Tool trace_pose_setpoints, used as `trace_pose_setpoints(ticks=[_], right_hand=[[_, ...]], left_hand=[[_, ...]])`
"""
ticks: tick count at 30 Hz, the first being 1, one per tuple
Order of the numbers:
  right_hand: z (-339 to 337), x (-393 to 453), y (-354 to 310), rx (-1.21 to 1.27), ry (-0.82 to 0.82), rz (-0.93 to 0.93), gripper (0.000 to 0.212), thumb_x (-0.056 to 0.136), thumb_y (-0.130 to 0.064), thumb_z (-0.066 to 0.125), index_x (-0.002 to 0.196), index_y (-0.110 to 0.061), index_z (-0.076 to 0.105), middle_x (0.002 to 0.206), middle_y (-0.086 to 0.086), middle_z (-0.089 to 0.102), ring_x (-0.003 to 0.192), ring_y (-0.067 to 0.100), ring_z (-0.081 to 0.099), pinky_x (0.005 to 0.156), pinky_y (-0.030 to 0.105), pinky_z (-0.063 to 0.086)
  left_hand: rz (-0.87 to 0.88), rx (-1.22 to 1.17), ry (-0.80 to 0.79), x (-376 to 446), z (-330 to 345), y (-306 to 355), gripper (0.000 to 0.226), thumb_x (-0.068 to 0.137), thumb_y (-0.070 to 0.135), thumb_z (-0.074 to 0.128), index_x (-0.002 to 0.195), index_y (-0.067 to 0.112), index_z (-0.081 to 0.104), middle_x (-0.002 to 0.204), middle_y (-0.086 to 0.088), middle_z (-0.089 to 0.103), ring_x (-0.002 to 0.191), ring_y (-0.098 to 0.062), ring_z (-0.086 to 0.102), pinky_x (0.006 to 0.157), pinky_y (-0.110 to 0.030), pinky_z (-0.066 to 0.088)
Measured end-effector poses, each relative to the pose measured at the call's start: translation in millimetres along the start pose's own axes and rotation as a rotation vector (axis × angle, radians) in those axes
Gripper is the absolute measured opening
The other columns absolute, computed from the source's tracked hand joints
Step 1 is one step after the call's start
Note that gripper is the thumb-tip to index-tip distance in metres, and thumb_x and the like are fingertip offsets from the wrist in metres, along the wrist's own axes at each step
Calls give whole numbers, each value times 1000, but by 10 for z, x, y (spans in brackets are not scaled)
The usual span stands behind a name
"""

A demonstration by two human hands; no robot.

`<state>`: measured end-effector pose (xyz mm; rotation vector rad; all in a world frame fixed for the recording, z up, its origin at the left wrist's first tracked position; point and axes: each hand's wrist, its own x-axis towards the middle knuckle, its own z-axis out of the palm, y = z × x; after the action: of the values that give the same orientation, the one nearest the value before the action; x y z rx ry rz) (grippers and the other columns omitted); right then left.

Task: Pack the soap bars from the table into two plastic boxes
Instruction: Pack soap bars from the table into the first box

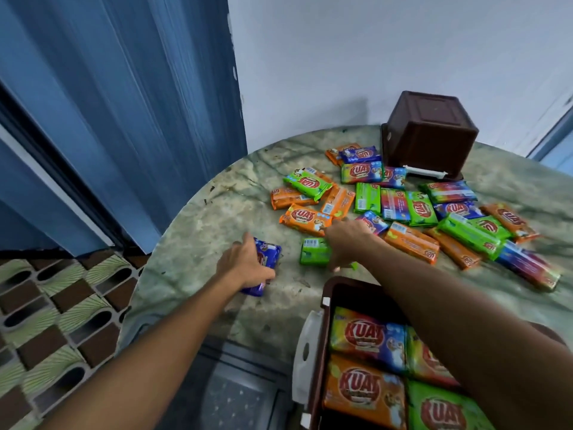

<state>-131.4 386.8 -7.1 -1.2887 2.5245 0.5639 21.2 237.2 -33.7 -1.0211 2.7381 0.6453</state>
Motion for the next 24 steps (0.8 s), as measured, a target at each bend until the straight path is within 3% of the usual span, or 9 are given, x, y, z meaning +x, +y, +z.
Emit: trace_pose_setpoints(ticks=[3,6,10,13,16,21,24], right_hand=[[-263,-424,216,94,133,49,68,68,-57,74,118,-14,56,117,8,54,102,24,52,79,36,49],[-550,-1018,476,121,191,90,69,67,-56,74,118,-15,54,113,7,52,96,24,53,69,32,40],[-527,-1978,680,144,115,114,69,61,-56,75,115,-19,53,111,3,53,89,24,54,65,29,36],[-193,-2396,584,133,14,93,68,61,-54,74,117,-22,54,113,2,54,95,26,59,64,30,36],[259,-2714,475,143,-57,90,68,62,-53,73,118,-20,55,113,5,54,94,29,62,65,33,42],[780,-2838,276,174,1,92,63,77,-46,67,127,-13,46,120,10,51,92,30,63,67,35,46],[875,-2847,149,191,98,97,69,82,-36,64,140,-18,32,130,13,45,104,33,59,71,37,45]], left_hand=[[215,-4,24,-197,-366,246,64,60,32,78,111,23,42,110,-3,58,93,-23,57,75,-34,50],[469,32,32,-558,-773,626,63,60,32,80,111,29,44,109,4,57,91,-17,57,74,-33,51],[730,158,-27,-1213,-961,1146,58,57,37,81,105,34,48,103,10,56,88,-13,55,72,-32,50],[807,295,-220,-1484,-687,1262,58,60,40,80,109,31,49,106,7,58,91,-14,55,70,-30,45],[906,464,-326,-1700,-230,1301,63,61,41,77,115,28,47,112,4,57,103,-20,56,81,-33,47],[944,611,-286,-1758,199,1203,85,67,34,77,140,22,36,132,0,44,122,-20,42,97,-31,38],[976,645,-229,-1768,304,1137,77,69,31,75,137,21,41,125,0,41,117,-19,38,87,-33,43]])
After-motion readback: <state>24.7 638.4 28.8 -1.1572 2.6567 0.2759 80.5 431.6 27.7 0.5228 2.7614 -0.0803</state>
